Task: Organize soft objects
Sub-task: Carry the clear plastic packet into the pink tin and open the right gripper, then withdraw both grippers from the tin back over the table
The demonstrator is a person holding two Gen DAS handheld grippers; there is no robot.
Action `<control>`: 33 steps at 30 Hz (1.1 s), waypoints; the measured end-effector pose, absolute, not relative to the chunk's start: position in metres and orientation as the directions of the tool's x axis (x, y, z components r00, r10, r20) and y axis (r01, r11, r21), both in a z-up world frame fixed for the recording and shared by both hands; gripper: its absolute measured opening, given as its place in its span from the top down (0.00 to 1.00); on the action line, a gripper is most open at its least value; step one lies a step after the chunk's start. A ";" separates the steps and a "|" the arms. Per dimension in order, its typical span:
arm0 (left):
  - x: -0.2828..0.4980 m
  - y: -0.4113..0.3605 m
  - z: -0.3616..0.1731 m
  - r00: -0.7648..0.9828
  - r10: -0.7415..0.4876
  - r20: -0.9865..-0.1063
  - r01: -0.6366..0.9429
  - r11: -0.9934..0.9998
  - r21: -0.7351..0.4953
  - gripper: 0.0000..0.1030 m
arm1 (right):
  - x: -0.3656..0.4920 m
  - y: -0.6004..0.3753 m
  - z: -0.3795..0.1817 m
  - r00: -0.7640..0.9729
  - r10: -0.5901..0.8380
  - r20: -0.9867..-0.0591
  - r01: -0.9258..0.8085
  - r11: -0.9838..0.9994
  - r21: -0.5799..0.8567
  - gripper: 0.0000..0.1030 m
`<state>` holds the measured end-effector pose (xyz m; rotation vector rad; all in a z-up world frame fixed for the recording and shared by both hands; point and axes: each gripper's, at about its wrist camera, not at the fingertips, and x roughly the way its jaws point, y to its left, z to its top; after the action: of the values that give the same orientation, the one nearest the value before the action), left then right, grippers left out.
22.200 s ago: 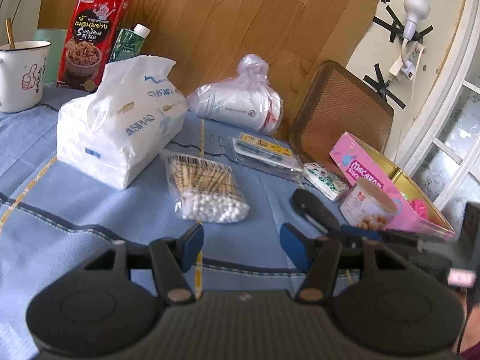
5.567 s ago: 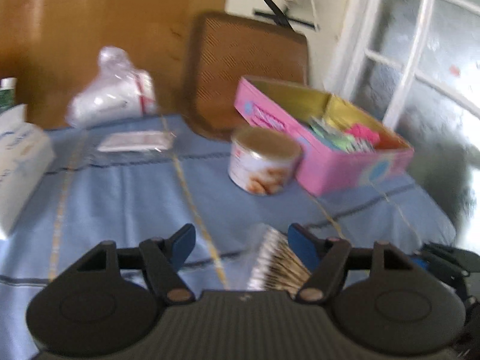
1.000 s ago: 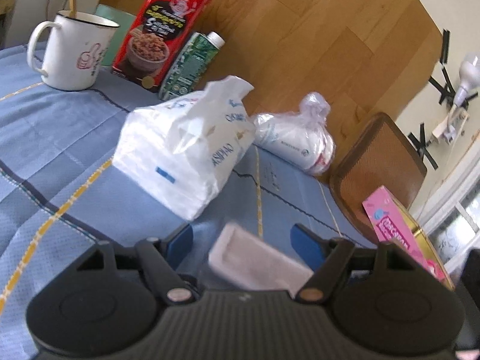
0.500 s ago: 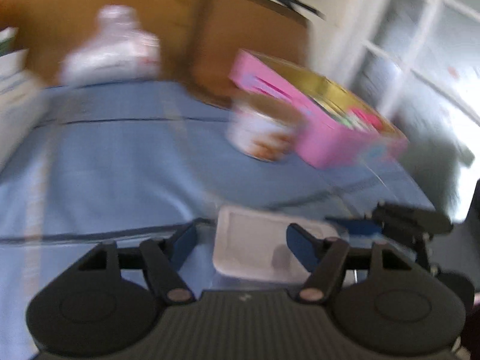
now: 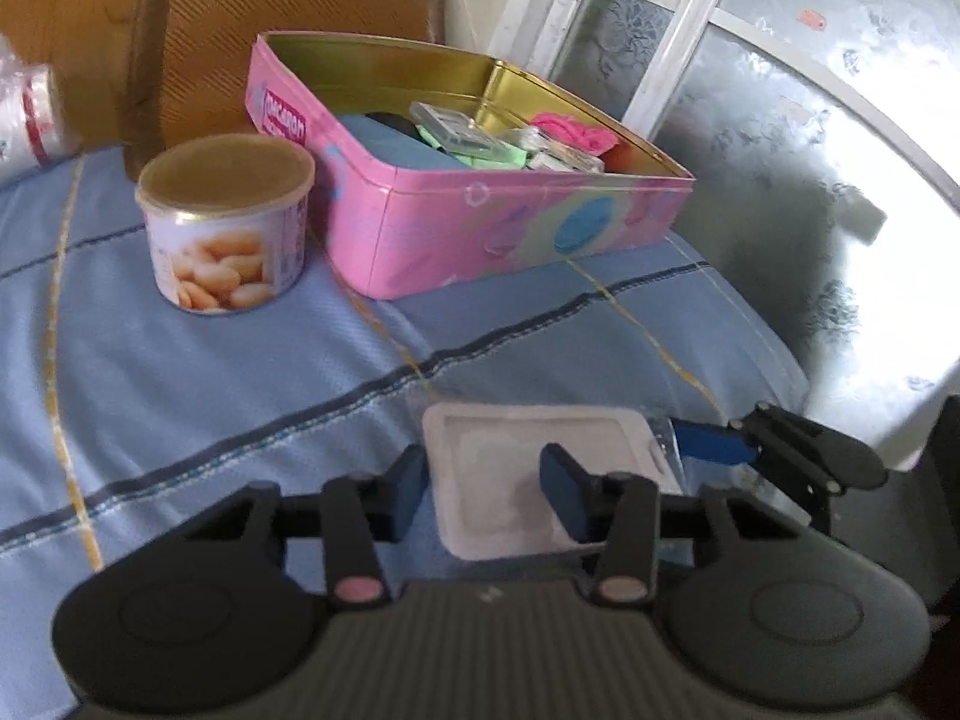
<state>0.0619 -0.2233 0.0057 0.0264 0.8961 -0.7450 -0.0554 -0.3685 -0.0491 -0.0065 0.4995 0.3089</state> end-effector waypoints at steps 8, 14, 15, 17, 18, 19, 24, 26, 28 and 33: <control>0.067 -0.226 0.050 0.489 -0.588 -0.644 0.597 0.764 -0.245 0.60 | -0.053 -0.366 -0.028 0.903 0.261 -0.342 -0.277 0.961 0.003 0.31; 0.101 -0.263 0.094 0.583 -0.580 -0.569 0.624 0.768 -0.144 0.60 | -0.020 -0.386 0.005 0.952 0.193 -0.236 -0.210 0.977 -0.045 0.31; 0.112 -0.272 0.098 0.599 -0.574 -0.558 0.621 0.773 -0.127 0.60 | -0.009 -0.391 0.009 0.957 0.183 -0.227 -0.200 0.979 -0.050 0.31; 0.138 -0.288 0.102 0.622 -0.562 -0.545 0.607 0.786 -0.118 0.60 | 0.019 -0.405 0.014 0.956 0.171 -0.237 -0.182 0.983 -0.023 0.31; 0.151 -0.296 0.102 0.628 -0.555 -0.545 0.597 0.793 -0.121 0.59 | 0.035 -0.410 0.015 0.954 0.164 -0.249 -0.171 0.985 -0.005 0.31; 0.166 -0.304 0.100 0.634 -0.543 -0.550 0.580 0.805 -0.126 0.56 | 0.052 -0.414 0.016 0.954 0.146 -0.262 -0.150 0.989 0.005 0.31; 0.221 -0.334 0.075 0.694 -0.359 -0.624 0.439 0.898 -0.029 0.47 | 0.137 -0.418 0.005 0.935 -0.055 -0.350 0.028 0.996 -0.082 0.30; 0.225 -0.326 0.074 0.697 -0.348 -0.627 0.405 0.912 -0.056 0.47 | 0.145 -0.423 0.004 0.933 -0.066 -0.353 0.047 0.997 -0.062 0.30; 0.223 -0.315 0.074 0.698 -0.362 -0.618 0.404 0.911 -0.078 0.45 | 0.137 -0.428 0.006 0.941 -0.032 -0.336 0.031 0.999 -0.009 0.30; 0.208 -0.308 0.075 0.730 -0.303 -0.612 0.382 0.924 -0.001 0.45 | 0.104 -0.424 0.007 0.955 -0.014 -0.295 0.028 0.999 0.042 0.30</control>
<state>0.2077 -0.3079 0.0748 0.1278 0.6502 -0.3784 0.1039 -0.4236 0.0074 0.0457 0.2991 -0.0212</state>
